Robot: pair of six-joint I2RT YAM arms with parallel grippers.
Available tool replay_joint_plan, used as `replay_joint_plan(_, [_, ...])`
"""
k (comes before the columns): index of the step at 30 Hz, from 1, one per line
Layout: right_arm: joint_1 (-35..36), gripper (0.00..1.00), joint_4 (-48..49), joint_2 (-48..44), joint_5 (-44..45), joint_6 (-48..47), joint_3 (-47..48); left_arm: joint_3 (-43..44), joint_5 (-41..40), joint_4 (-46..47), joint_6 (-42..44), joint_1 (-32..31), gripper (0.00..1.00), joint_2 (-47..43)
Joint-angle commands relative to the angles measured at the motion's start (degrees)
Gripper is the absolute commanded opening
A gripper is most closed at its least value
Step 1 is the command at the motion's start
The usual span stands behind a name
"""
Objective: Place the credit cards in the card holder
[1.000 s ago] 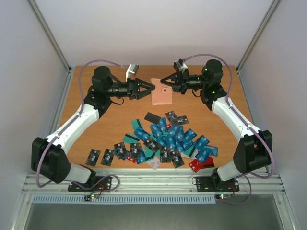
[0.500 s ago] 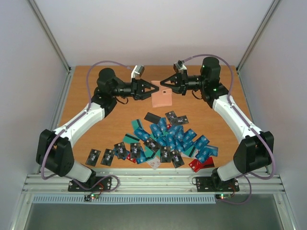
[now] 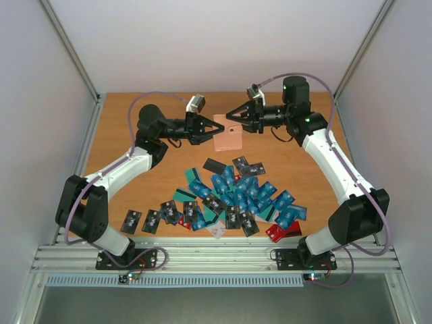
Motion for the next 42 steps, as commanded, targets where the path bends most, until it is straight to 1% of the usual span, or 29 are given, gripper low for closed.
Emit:
replay_joint_plan(1, [0.5, 0.49, -30.69, -0.96, 12.09, -22.27, 10.76, 0.11, -0.95, 3.53, -0.73, -0.26, 0.0, -0.67])
replay_joint_plan(2, [0.45, 0.59, -36.52, -0.7, 16.22, -27.16, 13.0, 0.12, -1.13, 1.49, 0.54, -0.26, 0.0, -0.92])
replay_joint_plan(3, [0.41, 0.66, -41.38, -0.56, 19.8, -30.18, 15.24, 0.12, -1.38, -0.92, 1.92, -0.26, 0.0, -1.29])
replay_joint_plan(4, [0.41, 0.7, -44.79, -0.53, 22.4, -32.78, 16.43, 0.16, -1.65, -5.12, 4.79, -0.26, 0.0, -1.61])
replay_joint_plan(5, [0.41, 0.71, -48.7, -0.72, 24.57, -34.45, 17.3, 0.32, -2.07, -9.31, 6.89, -0.26, 0.0, -2.12])
replay_joint_plan(6, [0.41, 0.72, -50.99, -1.06, 26.26, -35.83, 17.84, 0.64, -2.72, -14.18, 10.15, -0.26, 0.0, -2.5])
replay_joint_plan(8, [0.42, 0.71, -54.69, -2.22, 29.66, -37.67, 18.29, 2.72, -6.21, -28.73, 19.61, -0.26, 0.0, -4.02])
replay_joint_plan(9, [0.45, 0.7, -56.0, -2.97, 31.62, -38.11, 18.14, 4.26, -8.43, -37.23, 25.48, -0.26, 0.0, -4.43])
replay_joint_plan(10, [0.48, 0.7, -56.8, -3.93, 33.65, -38.5, 17.49, 5.93, -11.02, -46.4, 33.39, -0.26, 0.0, -4.55])
replay_joint_plan(12, [0.5, 0.68, -57.25, -5.8, 35.75, -38.1, 15.86, 8.54, -14.65, -58.14, 41.69, -0.26, 0.0, -3.93])
replay_joint_plan(13, [0.68, 0.67, -57.08, -6.54, 36.5, -37.58, 15.02, 9.48, -15.5, -60.98, 45.03, -0.26, 0.0, -3.48])
replay_joint_plan(15, [1.59, 0.64, -56.41, -7.49, 38.07, -36.4, 13.55, 10.85, -16.11, -63.81, 47.86, -0.26, 0.0, -2.59])
replay_joint_plan(17, [2.98, 0.62, -55.48, -7.7, 40.19, -34.62, 12.16, 11.35, -16.23, -64.56, 48.98, -0.26, 0.0, -2.02])
replay_joint_plan(22, [7.52, 0.56, -51.94, -6.78, 44.92, -30.37, 9.55, 12.17, -17.32, -65.69, 49.76, -0.79, 0.0, -1.43])
replay_joint_plan(24, [9.12, 0.54, -51.01, -5.77, 46.24, -27.95, 9.44, 13.13, -18.28, -67.51, 50.66, -1.35, 0.0, -1.17])
replay_joint_plan(30, [13.6, 0.5, -49.3, -2.12, 48.83, -26.44, 11.25, 14.52, -21.6, -71.31, 53.06, -3.5, 0.0, -1.07])
replay_joint_plan(36, [14.27, 0.44, -48.48, 0.32, 49.07, -25.1, 11.37, 14.85, -23.01, -72.12, 52.94, -4.34, 0.0, -1.23])
replay_joint_plan(42, [14.91, 0.41, -46.93, 1.38, 48.1, -24.91, 11.14, 15.24, -23.34, -73.7, 53.56, -4.41, 0.0, -1.5])
